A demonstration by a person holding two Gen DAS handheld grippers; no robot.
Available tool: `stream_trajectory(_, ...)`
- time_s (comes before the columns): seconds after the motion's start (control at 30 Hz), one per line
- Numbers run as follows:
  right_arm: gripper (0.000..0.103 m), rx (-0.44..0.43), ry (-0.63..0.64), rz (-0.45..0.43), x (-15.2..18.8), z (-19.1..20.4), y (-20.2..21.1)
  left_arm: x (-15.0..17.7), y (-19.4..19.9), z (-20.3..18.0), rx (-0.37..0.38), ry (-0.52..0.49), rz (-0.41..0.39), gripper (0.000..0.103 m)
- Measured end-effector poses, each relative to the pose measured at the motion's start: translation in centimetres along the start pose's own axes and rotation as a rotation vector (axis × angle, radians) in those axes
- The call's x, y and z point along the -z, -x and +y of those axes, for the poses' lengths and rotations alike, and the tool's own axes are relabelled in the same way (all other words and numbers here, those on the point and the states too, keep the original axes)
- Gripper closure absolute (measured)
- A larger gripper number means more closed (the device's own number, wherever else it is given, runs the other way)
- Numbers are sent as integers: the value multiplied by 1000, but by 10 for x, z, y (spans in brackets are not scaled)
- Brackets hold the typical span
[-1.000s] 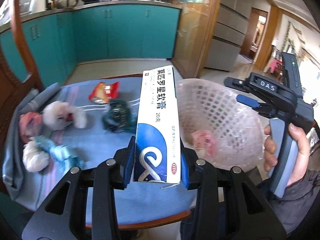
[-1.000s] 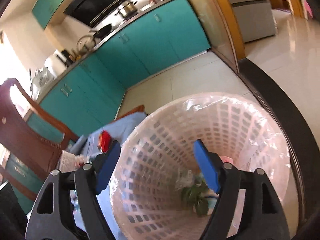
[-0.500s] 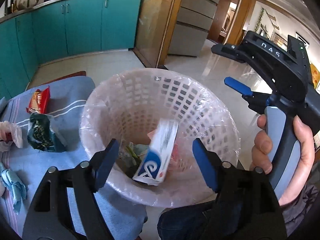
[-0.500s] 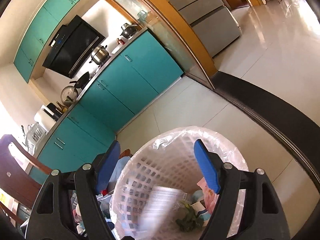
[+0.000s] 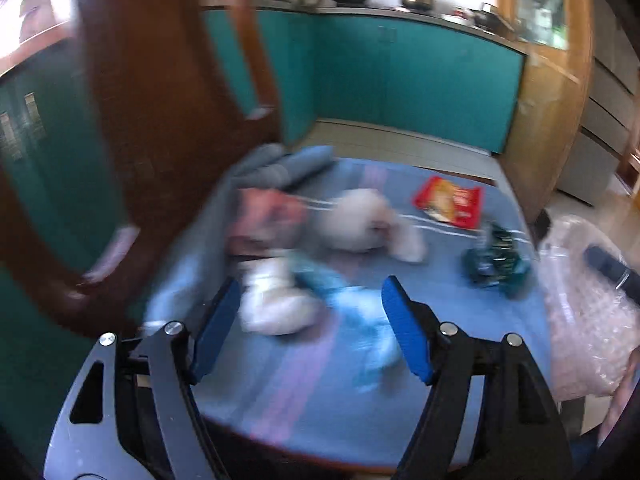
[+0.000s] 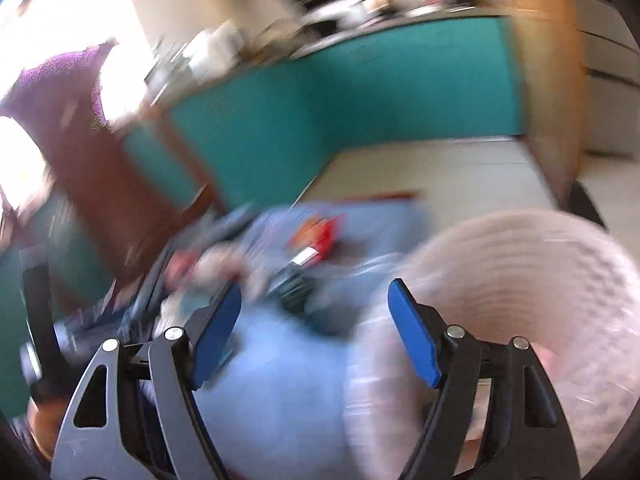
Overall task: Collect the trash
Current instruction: 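Grasp the blue cloth on the seat with the right tool, then grasp the white plastic bag with the left tool while the right tool holds the blue cloth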
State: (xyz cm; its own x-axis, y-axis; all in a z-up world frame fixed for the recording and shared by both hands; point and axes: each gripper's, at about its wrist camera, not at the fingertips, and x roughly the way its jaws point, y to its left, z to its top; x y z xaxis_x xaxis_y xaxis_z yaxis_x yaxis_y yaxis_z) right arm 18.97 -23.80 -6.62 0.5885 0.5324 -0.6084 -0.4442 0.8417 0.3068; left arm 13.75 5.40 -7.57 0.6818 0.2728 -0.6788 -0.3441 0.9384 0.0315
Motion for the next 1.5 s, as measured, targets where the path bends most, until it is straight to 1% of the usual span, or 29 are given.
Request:
stream_trajectory(0.07,33,-27,111,86,8,38,-32,8,4,22,-17,15,3,29)
stream_trajectory(0.1,34,-35,155,114,12,53,-45,11,5,29,-20,19,9,29)
stream_trajectory(0.17,34,-83,247,183,21,87,-77,15,6,40,-29,23,19,29)
stream_trajectory(0.27,33,-141,290,263,29,118,-117,27,2,58,-39,38,49,29)
stream_trajectory(0.3,33,-142,295,282,32,125,-127,29,3,64,-37,43,56,29)
stream_trajectory(0.37,33,-99,328,316,43,137,-150,34,1,73,-36,51,71,29)
stream_trajectory(0.4,33,-49,362,312,47,142,-158,36,0,76,-34,53,78,29)
stream_trajectory(0.43,37,-5,388,308,51,145,-164,38,0,79,-32,55,82,29)
stream_trajectory(0.47,42,4,387,307,53,144,-166,39,-1,80,-29,60,86,29)
stream_trajectory(0.5,54,8,380,295,52,142,-166,40,-3,84,-26,62,89,29)
stream_trajectory(0.53,70,8,369,296,50,140,-165,41,-4,84,-23,63,92,29)
stream_trajectory(0.57,73,18,363,296,49,136,-164,42,-5,85,-20,64,94,29)
stream_trajectory(0.6,75,9,345,299,47,130,-162,42,-6,83,-15,64,98,29)
stream_trajectory(0.63,76,-12,314,297,46,123,-160,42,-8,81,-7,63,99,29)
stream_trajectory(0.77,76,-25,238,288,39,100,-143,42,-9,71,16,50,99,29)
stream_trajectory(0.97,76,37,197,234,30,74,-97,42,-7,56,34,24,103,29)
stream_trajectory(1.07,76,47,156,215,26,58,-80,42,-8,52,63,30,116,29)
stream_trajectory(1.2,76,65,106,225,27,43,-79,37,-14,49,116,49,131,29)
stream_trajectory(1.33,76,59,97,238,32,40,-76,30,-27,36,147,33,145,27)
stream_trajectory(1.4,76,55,103,238,33,41,-73,25,-39,30,149,29,154,26)
stream_trajectory(1.5,76,48,106,238,34,43,-75,15,-62,25,121,35,170,26)
